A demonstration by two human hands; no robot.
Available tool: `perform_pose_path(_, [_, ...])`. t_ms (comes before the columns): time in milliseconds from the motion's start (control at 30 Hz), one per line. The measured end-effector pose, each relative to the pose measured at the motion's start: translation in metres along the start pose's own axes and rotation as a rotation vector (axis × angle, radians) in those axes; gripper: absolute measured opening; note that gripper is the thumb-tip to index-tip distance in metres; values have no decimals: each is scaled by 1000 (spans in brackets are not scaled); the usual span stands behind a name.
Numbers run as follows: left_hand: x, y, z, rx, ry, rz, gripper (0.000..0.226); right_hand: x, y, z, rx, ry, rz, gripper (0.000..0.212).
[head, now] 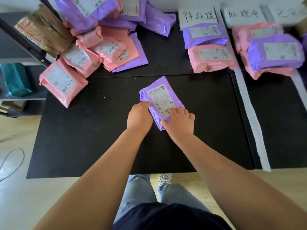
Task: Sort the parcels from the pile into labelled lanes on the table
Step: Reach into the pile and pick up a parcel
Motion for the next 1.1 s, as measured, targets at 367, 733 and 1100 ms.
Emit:
perform_pose_path(367, [3, 30, 3, 418, 160, 41, 54, 5, -2, -16, -8, -252, 74, 59])
perform_pose_path(733, [-20, 55, 8, 412, 46, 75, 52, -12, -21, -44, 205, 50, -286, 25])
perform_pose_path(1100, [-37, 54, 2, 231, 77, 23, 42, -7, 12, -37, 239, 66, -59, 33])
Point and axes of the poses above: each hand's wrist, its own x-axis towards the middle knuckle, its own y-axis out of the palm, z = x × y, the point moved 8 cm from there along x, towards the middle knuckle, and after that the axes turned 9 degrees about -y, right-handed, at the moved point
